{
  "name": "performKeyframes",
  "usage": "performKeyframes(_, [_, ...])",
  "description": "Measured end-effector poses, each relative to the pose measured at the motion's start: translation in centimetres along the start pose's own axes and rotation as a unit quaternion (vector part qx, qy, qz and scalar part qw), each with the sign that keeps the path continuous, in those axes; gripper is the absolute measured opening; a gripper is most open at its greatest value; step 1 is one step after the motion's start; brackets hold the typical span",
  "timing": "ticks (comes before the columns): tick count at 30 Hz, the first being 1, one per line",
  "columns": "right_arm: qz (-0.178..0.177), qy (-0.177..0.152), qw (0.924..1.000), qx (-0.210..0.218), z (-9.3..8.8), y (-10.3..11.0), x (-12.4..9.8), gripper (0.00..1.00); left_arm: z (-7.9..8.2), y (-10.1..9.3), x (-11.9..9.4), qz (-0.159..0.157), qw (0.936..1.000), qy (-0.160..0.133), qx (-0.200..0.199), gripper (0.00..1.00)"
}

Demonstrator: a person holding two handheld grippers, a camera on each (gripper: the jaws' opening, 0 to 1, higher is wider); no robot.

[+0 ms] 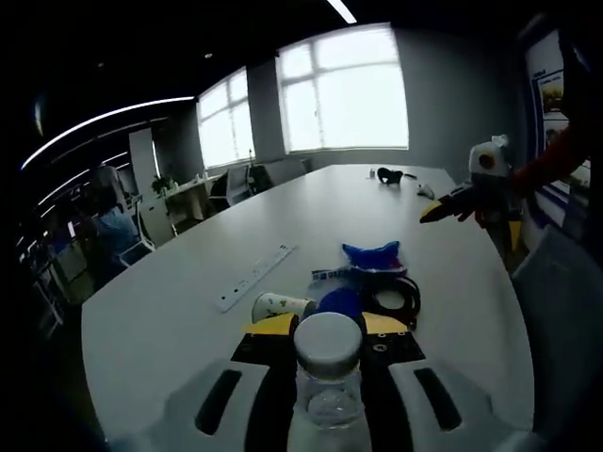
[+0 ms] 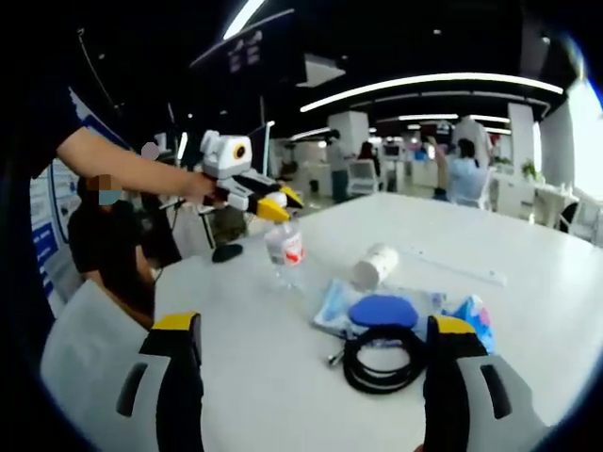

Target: Arrange the tabletop items into an orderly group along one side of the table until the central work area is clear of visible clutter.

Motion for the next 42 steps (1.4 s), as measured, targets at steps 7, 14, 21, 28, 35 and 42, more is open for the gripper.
performKeyframes(7, [0.003, 0.000, 0.9999, -0.010, -0.1, 0.5, 0.4, 0.98, -0.3, 1.5, -0.2, -0.001, 1.0000, -0.002, -0.001, 0.22])
performKeyframes(14, [0.006, 0.006, 0.9999, -0.009, -0.5, 1.1, 1.0, 0.98, -1.3, 3.0, -0.4, 0.004, 1.0000, 0.002, -0.006, 0.22])
performKeyframes(21, [0.002, 0.009, 1.0000, 0.001, -0.6, 1.2, 1.4, 0.98, -2.4, 4.7, -0.6, 0.015, 0.9998, 0.002, -0.013, 0.22])
performKeyframes(28, [-0.005, 0.012, 0.9999, 0.003, -0.8, 1.1, 1.4, 0.97, -2.8, 5.5, -0.7, 0.010, 0.9998, -0.001, -0.016, 0.22])
performKeyframes(35, [-0.009, 0.014, 0.9998, 0.006, -1.0, 0.9, 1.4, 0.97, -2.7, 5.2, -0.6, -0.022, 0.9996, 0.000, 0.017, 0.22])
performKeyframes(42, [-0.010, 0.009, 0.9998, 0.013, -0.6, 0.9, 1.5, 0.97, -2.5, 5.0, -0.5, -0.028, 0.9988, 0.008, 0.039, 0.24])
Point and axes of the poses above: the point that each gripper's makers call its tool centre point, and the gripper's own axes: x roughly forward along the fingers, y roughly to its left, z roughly out of its top, the point moved 4 cm from there along -x, roughly backward along the fingers, and after that the axes turned 7 degrees about y, right-handed, at the moved point
